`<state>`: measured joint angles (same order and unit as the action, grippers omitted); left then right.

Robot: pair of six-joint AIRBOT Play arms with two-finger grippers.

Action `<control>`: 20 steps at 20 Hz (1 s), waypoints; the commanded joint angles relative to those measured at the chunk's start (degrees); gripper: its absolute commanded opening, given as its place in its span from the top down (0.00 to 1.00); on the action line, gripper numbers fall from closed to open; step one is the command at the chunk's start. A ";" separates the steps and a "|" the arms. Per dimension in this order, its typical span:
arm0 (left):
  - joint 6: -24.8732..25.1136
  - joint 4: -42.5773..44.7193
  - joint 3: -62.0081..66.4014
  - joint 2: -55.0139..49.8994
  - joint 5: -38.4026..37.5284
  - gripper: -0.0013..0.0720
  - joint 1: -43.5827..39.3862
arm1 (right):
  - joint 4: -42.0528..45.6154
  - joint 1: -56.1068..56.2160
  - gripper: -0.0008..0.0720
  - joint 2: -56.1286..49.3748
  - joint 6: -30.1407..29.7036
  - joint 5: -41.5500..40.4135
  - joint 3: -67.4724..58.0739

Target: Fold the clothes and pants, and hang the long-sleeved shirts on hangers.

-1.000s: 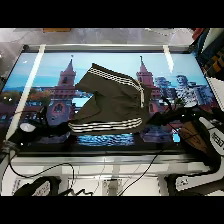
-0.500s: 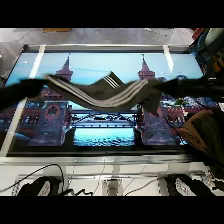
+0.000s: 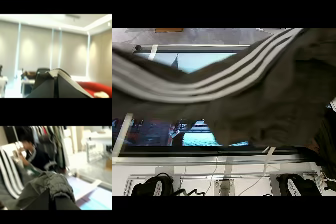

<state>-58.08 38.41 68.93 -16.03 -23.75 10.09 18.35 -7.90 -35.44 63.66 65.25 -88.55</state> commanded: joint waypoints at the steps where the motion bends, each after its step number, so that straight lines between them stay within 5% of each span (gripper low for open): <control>1: 0.50 0.11 0.31 1.88 4.68 0.96 0.02 | -1.57 0.09 0.95 2.16 5.60 -1.31 -0.94; 3: 0.48 0.50 0.31 -1.36 -0.15 0.96 0.02 | 1.84 0.09 0.95 0.74 5.99 -0.96 0.07; 8: 0.50 0.57 0.26 -19.04 -28.94 0.96 0.02 | 14.14 0.11 0.95 -8.59 6.43 0.70 9.03; 10: 0.50 0.55 0.26 -28.37 -34.29 0.96 -0.07 | 14.27 0.22 0.95 -14.67 6.40 0.44 14.58; 14: 7.58 0.52 0.26 -45.70 -31.10 0.96 -2.23 | 15.02 3.34 0.95 -28.92 6.10 -6.05 22.62; 20: 7.56 2.21 0.28 -54.71 -27.87 0.96 -6.84 | 14.71 7.98 0.95 -45.24 6.14 -21.59 23.45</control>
<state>-51.33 39.27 69.14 -66.98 -52.51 5.10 32.80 -1.80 -74.06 69.89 51.55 -66.00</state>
